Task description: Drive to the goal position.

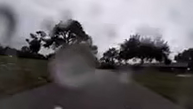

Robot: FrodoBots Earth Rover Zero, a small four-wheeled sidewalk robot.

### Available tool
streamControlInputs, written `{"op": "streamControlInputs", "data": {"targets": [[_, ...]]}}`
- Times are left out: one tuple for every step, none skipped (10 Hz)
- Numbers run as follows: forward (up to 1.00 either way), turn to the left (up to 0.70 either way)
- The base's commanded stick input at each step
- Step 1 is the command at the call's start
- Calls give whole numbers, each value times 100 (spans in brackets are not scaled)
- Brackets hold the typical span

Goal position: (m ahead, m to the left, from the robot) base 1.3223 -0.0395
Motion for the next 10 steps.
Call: {"op": "streamControlInputs", "data": {"targets": [[100,0],[100,0],[100,0],[100,0],[100,0],[100,0],[100,0],[100,0],[100,0],[100,0]]}}
